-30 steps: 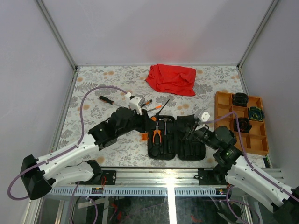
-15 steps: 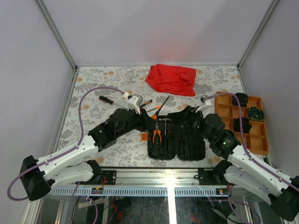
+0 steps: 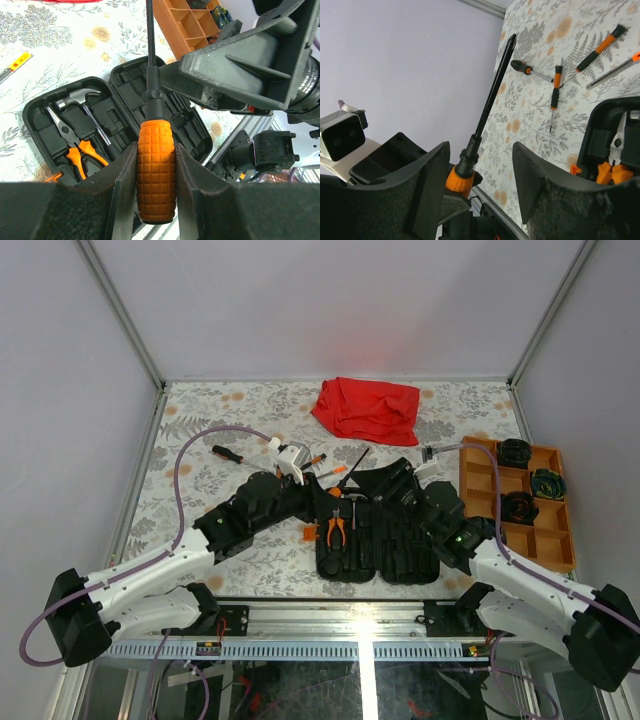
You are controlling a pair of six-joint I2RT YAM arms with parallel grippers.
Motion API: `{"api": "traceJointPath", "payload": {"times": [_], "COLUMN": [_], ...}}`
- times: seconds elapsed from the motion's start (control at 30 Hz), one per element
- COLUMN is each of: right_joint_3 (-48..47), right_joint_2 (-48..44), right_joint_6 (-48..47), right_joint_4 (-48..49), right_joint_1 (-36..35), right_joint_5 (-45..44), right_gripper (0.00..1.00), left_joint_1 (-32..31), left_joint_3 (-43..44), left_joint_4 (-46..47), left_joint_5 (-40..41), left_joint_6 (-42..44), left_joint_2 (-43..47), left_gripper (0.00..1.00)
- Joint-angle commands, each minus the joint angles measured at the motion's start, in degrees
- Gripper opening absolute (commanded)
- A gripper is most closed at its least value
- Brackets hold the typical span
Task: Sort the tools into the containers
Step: Pick up the screwdriver from the center of the board.
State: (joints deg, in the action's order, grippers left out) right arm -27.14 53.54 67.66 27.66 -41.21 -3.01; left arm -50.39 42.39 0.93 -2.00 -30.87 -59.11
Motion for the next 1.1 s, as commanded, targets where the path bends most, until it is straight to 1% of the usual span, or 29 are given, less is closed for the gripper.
{"api": "traceJointPath", "payload": {"times": [0.0,0.07,0.17,0.53,0.63,0.73,0.93,1.0,1.07], "right_joint_3": [-1.3,-1.2,-1.0,-1.3,-1.6,-1.6,-1.3,-1.0,-1.1], "right_joint_2": [2.8,3.9,5.2,6.5,7.9,9.4,10.0,9.1,8.1], "right_joint_6": [4.2,5.2,6.4,6.8,6.9,7.7,7.6,6.6,5.6], "right_joint_4": [7.9,9.1,10.8,11.4,11.7,13.4,17.1,16.8,15.7], "right_joint_1": [0.1,0.0,0.0,0.0,0.0,0.0,0.0,0.0,0.0], "right_joint_5": [3.6,5.0,6.9,9.9,11.3,12.9,12.9,11.9,10.8], "right_gripper": [0.57,0.54,0.52,0.48,0.45,0.37,0.17,0.09,0.01], "left_joint_1": [0.2,0.2,0.2,0.2,0.1,0.1,0.2,0.2,0.2], "left_joint_3": [-0.6,-0.6,-0.6,-0.8,-0.6,-0.5,-0.4,-0.6,-0.8], "left_joint_4": [6.4,6.5,6.6,7.3,7.4,7.6,7.6,7.5,7.4], "left_joint_5": [-0.9,-0.9,-0.8,-0.7,-0.7,-0.9,-2.0,-2.1,-2.2], "left_joint_6": [-0.5,-0.5,-0.5,-1.0,-1.0,-1.0,-1.0,-1.0,-1.2], "left_joint_2": [0.1,0.0,-0.1,-0.6,-0.7,-0.9,-1.9,-1.9,-1.7], "left_gripper": [0.00,0.00,0.00,0.00,0.00,0.00,0.00,0.02,0.06]}}
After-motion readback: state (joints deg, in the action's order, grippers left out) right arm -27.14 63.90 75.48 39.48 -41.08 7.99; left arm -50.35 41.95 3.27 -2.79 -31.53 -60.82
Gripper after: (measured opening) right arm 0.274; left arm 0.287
